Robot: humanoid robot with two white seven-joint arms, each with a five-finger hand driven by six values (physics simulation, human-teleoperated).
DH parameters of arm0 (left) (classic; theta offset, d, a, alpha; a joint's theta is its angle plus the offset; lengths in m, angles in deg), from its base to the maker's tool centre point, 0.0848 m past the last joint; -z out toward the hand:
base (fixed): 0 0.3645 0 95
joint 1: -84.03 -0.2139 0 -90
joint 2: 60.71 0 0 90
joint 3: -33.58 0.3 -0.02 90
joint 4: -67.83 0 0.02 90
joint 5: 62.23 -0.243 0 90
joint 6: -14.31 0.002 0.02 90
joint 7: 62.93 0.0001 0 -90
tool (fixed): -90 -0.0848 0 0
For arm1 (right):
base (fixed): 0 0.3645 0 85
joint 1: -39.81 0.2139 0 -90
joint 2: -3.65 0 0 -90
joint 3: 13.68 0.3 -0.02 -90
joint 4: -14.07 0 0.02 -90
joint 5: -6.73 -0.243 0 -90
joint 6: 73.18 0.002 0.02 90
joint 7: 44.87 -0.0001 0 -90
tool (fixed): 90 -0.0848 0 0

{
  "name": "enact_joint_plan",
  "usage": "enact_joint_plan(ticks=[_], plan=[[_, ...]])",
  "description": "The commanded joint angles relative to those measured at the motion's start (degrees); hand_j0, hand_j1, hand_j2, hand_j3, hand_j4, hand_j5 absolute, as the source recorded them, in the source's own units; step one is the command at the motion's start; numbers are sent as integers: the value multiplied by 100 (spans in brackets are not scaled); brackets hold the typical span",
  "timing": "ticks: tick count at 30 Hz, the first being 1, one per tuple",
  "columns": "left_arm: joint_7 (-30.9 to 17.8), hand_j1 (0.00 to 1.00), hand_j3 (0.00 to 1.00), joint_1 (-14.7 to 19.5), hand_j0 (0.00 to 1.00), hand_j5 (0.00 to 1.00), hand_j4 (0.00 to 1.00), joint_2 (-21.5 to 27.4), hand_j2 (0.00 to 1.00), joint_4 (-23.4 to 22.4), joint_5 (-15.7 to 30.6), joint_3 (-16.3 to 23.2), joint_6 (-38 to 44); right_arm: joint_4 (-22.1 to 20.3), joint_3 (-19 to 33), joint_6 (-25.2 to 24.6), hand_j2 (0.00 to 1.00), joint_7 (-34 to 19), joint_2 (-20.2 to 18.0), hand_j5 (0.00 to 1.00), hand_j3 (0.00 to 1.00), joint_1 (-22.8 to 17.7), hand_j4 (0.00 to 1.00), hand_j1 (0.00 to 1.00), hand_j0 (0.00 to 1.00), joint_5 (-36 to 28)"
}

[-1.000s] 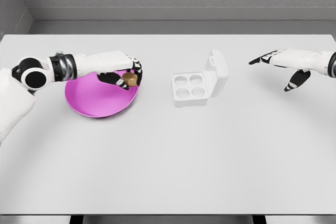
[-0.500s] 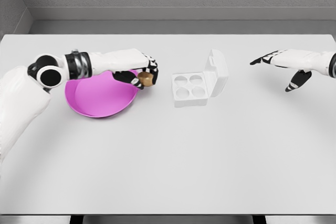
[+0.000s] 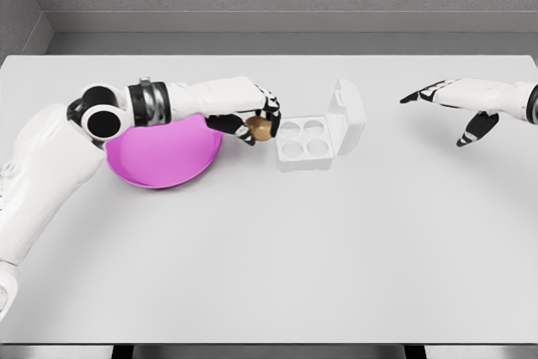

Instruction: Pack egg into the box and close the box lid

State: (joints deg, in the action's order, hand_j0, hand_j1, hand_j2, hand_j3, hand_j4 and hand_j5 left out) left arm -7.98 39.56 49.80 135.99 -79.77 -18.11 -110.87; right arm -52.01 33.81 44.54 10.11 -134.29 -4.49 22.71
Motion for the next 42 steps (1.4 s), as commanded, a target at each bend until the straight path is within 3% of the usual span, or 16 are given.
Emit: enact_joint_plan(ticks=[1,8,16,24,42], plan=[[5,37,37,0,37,37,37,-83,37,31,41,1,17,-1,6,-12,100,2,-5,100,100,0,100,100,100,-25],[5,37,37,88,37,37,37,-285,37,-31,14,27,17,-10,6,-12,100,2,-14,100,100,0,100,100,100,-25],[5,37,37,307,37,37,37,-619,37,-593,-12,27,17,-10,6,-12,100,2,-14,100,100,0,100,100,100,-25],[5,37,37,527,37,37,37,-847,37,-1164,480,36,17,-10,-3,-12,100,2,-14,100,100,0,100,100,100,-25],[5,38,38,554,38,38,38,-944,38,-1463,401,27,17,-10,-3,-3,100,2,-14,100,100,0,100,100,100,-25]])
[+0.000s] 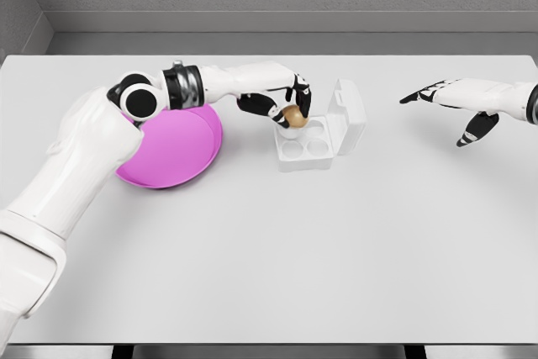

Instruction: Pack egg into the box and close the box lid

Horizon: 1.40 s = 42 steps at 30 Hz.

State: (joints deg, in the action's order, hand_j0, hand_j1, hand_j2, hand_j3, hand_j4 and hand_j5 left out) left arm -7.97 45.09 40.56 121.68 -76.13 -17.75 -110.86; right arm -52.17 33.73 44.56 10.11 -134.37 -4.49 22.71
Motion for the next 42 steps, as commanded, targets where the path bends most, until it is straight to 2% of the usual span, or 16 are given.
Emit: enact_joint_plan(ticks=[1,15,26,27,28,29,30,31,33,40,42], plan=[[4,38,38,0,38,38,38,-29,38,-103,37,-9,16,-3,5,-5,100,2,-6,100,100,0,100,100,100,-25],[4,38,38,97,38,38,38,-99,38,-288,37,-9,16,-11,-13,-5,100,2,-6,100,100,9,100,100,100,-25],[4,40,40,62,40,40,40,-29,40,-226,107,-9,16,-3,-4,-5,100,2,-6,100,100,9,100,100,100,-25],[4,47,47,53,47,47,47,-12,47,-200,116,-9,16,-3,-13,-5,100,2,-6,100,100,0,100,100,100,-25],[4,75,75,26,75,75,75,102,75,28,195,-9,16,-11,-48,4,100,2,-6,100,100,0,100,100,100,-25],[4,92,92,9,92,92,92,550,92,616,519,-9,16,-11,-92,4,100,2,-6,100,100,17,100,100,100,-25],[4,100,100,-18,100,100,100,911,100,1074,810,-1,16,-29,-83,109,100,2,-6,100,100,35,100,100,100,-25],[4,100,100,-35,100,100,100,1104,100,1303,924,-1,16,-3,-92,372,100,2,-6,100,100,35,100,100,100,-25],[4,100,100,-123,100,100,100,1289,100,1382,968,-1,16,-3,-83,672,100,2,20,100,100,35,100,100,100,-33],[4,100,100,-237,100,100,100,1368,100,1400,968,-1,16,-11,-75,663,100,2,346,100,100,62,100,100,100,-33],[4,100,100,-255,100,100,100,1605,100,1496,1144,-1,16,-20,-75,663,100,2,477,100,100,62,100,100,100,-25]])
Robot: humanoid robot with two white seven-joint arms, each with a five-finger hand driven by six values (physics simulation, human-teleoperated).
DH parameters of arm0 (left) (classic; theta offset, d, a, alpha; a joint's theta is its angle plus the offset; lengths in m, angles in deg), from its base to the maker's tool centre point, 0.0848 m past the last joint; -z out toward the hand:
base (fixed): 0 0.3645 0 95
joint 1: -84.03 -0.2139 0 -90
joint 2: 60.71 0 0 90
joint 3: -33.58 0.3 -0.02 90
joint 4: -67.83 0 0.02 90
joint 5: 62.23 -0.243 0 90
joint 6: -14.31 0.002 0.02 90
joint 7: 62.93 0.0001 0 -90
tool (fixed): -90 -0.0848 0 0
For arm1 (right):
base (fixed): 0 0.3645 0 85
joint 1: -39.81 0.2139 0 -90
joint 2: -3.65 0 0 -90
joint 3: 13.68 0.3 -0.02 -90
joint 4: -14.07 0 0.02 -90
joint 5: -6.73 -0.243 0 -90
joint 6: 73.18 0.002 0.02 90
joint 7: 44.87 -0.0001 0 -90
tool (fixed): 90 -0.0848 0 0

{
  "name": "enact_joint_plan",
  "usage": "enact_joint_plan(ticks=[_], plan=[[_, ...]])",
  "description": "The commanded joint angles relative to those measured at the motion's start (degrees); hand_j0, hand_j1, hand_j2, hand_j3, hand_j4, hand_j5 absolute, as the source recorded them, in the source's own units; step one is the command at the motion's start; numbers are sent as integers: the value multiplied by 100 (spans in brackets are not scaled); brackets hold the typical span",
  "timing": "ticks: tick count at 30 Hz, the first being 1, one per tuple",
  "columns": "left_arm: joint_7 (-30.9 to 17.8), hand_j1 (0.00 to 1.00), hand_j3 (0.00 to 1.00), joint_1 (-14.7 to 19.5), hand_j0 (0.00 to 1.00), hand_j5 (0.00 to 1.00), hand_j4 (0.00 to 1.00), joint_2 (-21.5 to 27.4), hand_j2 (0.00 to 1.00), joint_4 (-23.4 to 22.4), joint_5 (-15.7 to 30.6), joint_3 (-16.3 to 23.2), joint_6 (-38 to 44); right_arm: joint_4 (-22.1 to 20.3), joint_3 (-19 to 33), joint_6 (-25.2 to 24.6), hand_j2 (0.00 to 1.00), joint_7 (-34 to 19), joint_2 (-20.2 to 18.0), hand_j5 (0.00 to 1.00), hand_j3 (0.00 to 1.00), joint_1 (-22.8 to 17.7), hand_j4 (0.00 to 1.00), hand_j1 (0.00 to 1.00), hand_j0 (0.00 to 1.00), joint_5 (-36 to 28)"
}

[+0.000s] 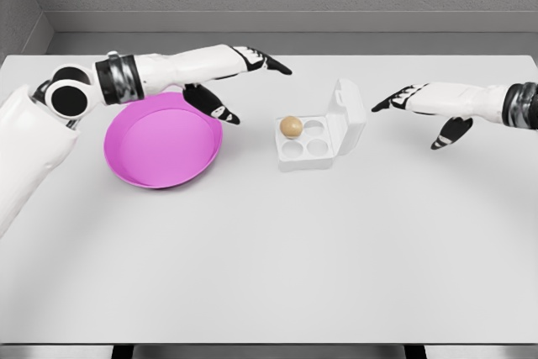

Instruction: Pack egg into the box and close the box lid

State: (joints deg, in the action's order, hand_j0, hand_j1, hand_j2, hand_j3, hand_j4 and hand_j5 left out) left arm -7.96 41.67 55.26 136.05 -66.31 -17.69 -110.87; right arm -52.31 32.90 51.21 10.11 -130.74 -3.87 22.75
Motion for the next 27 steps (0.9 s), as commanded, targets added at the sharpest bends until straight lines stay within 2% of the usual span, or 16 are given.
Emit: enact_joint_plan(ticks=[1,2,3,4,6,11,12,14,18,21,25,27], plan=[[3,100,100,-26,100,100,100,443,100,287,171,-6,18,-6,0,-3,100,2,159,100,100,0,100,100,100,-29],[3,100,100,-176,100,100,100,795,100,613,171,-68,18,-6,-9,-3,100,2,229,100,100,0,100,100,100,-29],[3,100,100,-273,100,100,100,1059,100,674,215,-68,18,-6,-9,-3,100,2,255,100,100,0,100,100,100,-38],[3,100,100,-387,100,100,100,1094,100,692,320,-68,18,-23,-9,-3,100,2,255,100,100,0,100,100,100,-29],[3,100,100,-422,100,100,100,1525,100,683,751,-24,18,-138,-9,6,100,2,255,100,100,35,100,100,100,-38],[3,100,100,-448,100,100,100,1560,100,622,743,-6,18,-393,0,-3,100,2,247,100,100,97,100,100,100,-56],[3,100,100,-562,100,100,100,1569,100,595,707,-15,18,-445,0,-3,100,2,247,100,100,114,100,100,100,-56],[3,100,100,-633,100,100,100,1806,100,578,681,-15,18,-709,0,-20,100,2,264,100,100,123,100,100,100,-64],[3,100,100,-677,100,100,100,1806,100,578,681,-6,18,-832,-228,-29,100,2,660,100,100,123,100,100,100,-64],[3,100,100,-677,100,100,100,1806,100,569,681,-6,18,-806,-184,-29,100,2,431,100,100,395,100,100,100,-64],[3,100,100,-668,100,100,100,1806,100,569,672,-6,18,-762,229,-11,100,2,36,100,100,395,100,100,100,-64],[3,100,100,-677,100,100,100,1806,100,569,672,-6,18,-648,273,-11,100,2,9,100,100,378,100,100,100,-64]])
